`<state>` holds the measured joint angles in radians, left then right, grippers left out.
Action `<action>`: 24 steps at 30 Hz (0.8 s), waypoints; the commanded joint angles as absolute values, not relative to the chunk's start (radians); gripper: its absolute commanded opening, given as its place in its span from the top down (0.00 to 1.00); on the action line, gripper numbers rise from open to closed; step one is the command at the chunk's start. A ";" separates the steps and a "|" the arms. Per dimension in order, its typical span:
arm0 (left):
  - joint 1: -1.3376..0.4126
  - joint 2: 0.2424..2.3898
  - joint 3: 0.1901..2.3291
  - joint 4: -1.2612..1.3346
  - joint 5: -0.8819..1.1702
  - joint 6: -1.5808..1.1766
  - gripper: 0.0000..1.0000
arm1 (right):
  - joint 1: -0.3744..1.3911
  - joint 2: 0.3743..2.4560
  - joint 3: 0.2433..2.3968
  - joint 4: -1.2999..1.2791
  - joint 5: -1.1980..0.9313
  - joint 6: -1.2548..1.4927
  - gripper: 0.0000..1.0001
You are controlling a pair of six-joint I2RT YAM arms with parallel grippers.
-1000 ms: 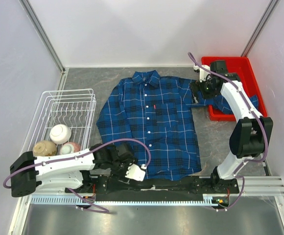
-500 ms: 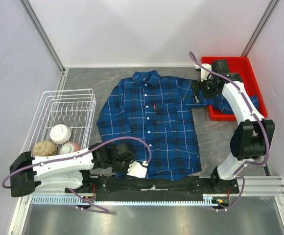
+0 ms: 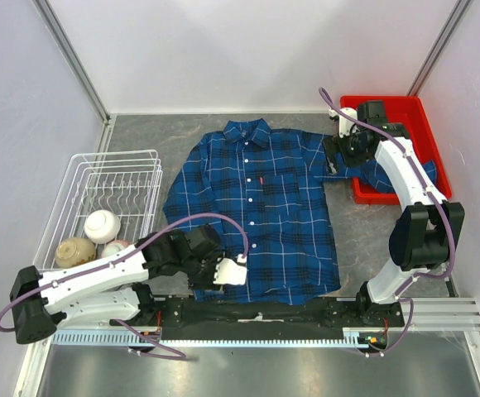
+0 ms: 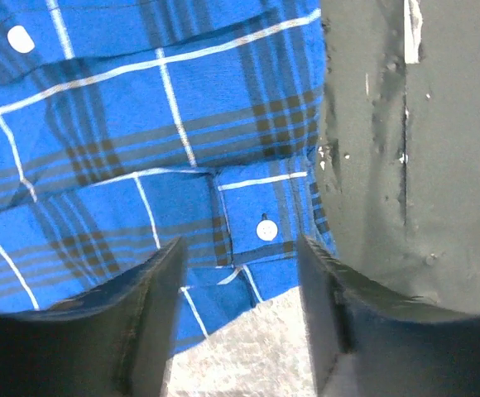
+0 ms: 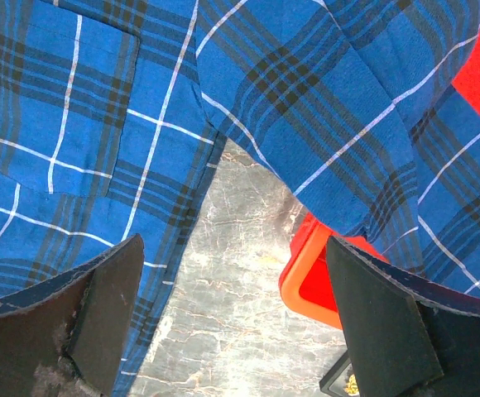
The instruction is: Pin the brooch onto the clothing
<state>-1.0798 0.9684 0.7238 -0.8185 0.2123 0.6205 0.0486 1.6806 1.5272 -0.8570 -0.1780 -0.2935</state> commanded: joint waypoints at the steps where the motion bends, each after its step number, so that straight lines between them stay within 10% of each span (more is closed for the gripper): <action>1: -1.106 1.005 0.687 -0.805 0.265 0.629 0.24 | 0.049 1.672 1.551 -0.867 -0.172 -0.302 0.02; 17: -1.227 1.109 0.540 -0.560 0.066 0.597 0.40 | 0.049 1.647 1.514 -0.876 -0.156 -0.313 0.02; 24: -1.227 1.078 0.535 -0.569 0.041 0.595 0.77 | 0.049 1.661 1.529 -0.877 -0.155 -0.307 0.02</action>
